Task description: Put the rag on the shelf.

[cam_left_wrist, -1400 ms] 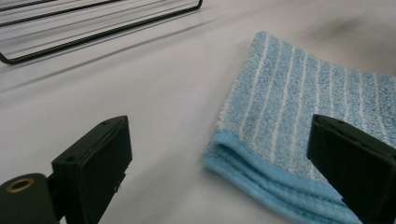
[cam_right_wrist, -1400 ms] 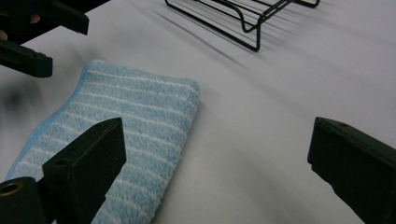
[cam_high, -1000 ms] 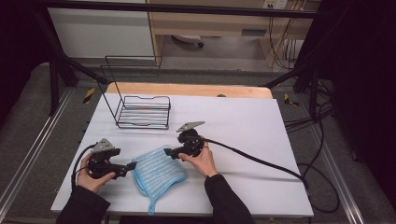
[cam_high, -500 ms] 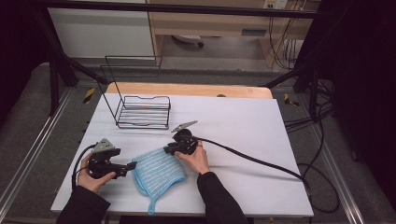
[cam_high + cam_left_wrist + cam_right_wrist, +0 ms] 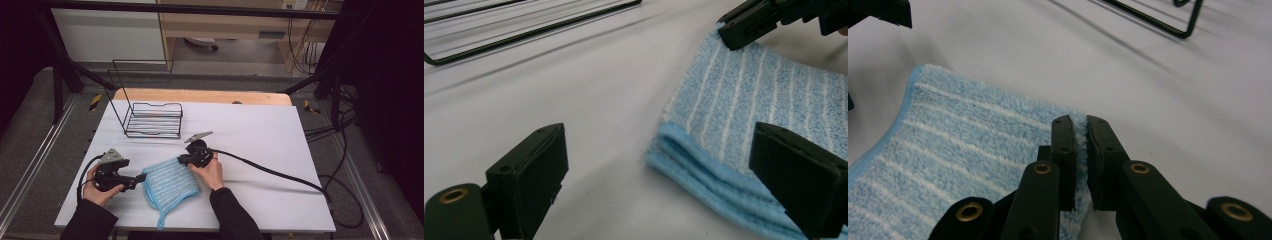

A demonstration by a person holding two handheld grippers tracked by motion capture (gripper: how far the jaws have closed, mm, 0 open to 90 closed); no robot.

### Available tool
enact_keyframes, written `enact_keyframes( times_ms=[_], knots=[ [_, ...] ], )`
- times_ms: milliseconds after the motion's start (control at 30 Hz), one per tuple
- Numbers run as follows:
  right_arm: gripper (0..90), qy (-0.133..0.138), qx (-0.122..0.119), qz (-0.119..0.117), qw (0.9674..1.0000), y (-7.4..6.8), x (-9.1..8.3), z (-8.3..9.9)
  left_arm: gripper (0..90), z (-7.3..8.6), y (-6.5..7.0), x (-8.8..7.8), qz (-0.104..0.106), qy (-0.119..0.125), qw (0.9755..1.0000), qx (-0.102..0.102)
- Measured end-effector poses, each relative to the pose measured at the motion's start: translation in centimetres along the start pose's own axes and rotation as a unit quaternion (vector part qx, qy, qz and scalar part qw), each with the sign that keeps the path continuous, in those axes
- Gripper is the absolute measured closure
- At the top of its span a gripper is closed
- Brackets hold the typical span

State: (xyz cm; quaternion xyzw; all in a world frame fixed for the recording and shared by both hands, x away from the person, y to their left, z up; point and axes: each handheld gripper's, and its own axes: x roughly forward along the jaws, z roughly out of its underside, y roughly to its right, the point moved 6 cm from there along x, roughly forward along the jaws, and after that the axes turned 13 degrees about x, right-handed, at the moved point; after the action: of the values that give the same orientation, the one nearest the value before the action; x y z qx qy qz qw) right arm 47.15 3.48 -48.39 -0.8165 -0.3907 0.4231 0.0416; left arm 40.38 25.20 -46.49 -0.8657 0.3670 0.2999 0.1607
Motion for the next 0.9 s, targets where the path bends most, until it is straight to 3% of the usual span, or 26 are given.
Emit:
enact_keyframes(
  times_ms=[267,367,633,800,900],
  knots=[
    [83.3,0.021,0.026,0.041,0.9986,1.5,-2.6,0.7,8.9,-0.1,0.2,0.1,0.001,0.0,1.0,0.003],
    [83.3,0.032,0.039,0.072,0.9961,2.3,-3.8,1.4,8.8,-0.1,0.2,0.2,0.0,0.0,1.0,0.003],
    [83.1,0.049,0.053,0.105,0.9919,3.1,-5.3,2.2,8.8,-0.1,0.5,0.2,0.002,-0.003,1.0,0.008],
    [80.7,0.052,0.045,0.103,0.9923,3.4,-5.1,2.2,8.7,-0.2,0.6,0.4,0.004,-0.003,1.0,0.008],
    [74.0,0.058,0.031,0.096,0.9933,3.5,-4.8,2.2,8.3,-0.3,0.7,0.4,0.004,-0.005,0.9999,0.011]
  ],
)
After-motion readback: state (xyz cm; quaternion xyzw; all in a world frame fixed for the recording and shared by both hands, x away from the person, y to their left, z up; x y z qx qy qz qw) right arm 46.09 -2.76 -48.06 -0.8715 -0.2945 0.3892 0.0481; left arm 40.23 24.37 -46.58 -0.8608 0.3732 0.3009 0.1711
